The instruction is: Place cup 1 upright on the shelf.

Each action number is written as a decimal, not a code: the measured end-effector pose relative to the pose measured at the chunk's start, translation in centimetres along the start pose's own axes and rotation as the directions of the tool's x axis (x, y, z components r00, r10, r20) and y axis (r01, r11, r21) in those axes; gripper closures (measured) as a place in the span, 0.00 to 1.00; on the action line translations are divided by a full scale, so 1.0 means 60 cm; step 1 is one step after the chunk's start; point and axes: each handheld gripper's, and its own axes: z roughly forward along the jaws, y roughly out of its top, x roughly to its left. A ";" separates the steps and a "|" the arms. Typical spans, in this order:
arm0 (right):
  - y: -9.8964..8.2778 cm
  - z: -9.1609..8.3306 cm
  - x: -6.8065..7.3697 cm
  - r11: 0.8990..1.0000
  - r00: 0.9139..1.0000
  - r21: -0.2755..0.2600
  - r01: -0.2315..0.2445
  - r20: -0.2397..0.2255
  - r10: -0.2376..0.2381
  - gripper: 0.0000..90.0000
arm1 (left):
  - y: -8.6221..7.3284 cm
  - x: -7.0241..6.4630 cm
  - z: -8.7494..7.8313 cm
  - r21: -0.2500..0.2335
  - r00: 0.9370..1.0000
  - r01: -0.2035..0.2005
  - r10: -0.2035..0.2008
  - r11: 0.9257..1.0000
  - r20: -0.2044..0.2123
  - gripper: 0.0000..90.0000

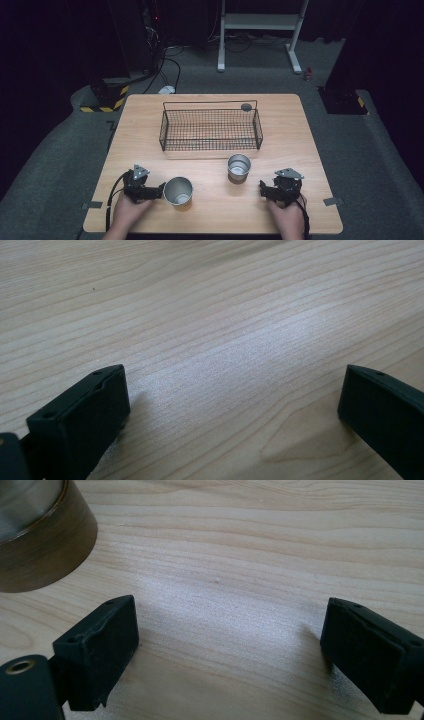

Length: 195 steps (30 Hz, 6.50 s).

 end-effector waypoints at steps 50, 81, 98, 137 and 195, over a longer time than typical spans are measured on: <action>0.000 0.000 -0.001 1.000 1.000 0.001 0.001 -0.010 -0.001 0.09 | 0.012 0.014 -0.062 -0.115 0.996 -0.005 0.015 0.993 0.086 0.03; -0.002 -0.002 -0.001 1.000 1.000 0.001 0.004 -0.013 -0.004 0.09 | 0.048 -0.019 -0.146 -0.292 0.987 -0.026 0.072 0.956 0.147 0.02; -0.001 -0.001 -0.001 1.000 1.000 -0.001 0.005 -0.014 -0.005 0.09 | 0.065 -0.057 -0.177 -0.347 0.965 -0.034 0.122 0.937 0.234 0.00; -0.001 -0.001 -0.001 1.000 1.000 0.000 0.005 -0.013 -0.005 0.09 | 0.048 -0.125 -0.140 -0.383 0.902 -0.135 0.274 0.914 0.334 0.00; -0.001 0.000 -0.001 1.000 1.000 -0.002 0.005 -0.012 -0.005 0.09 | 0.019 -0.132 -0.089 -0.373 0.890 -0.138 0.280 0.917 0.360 0.13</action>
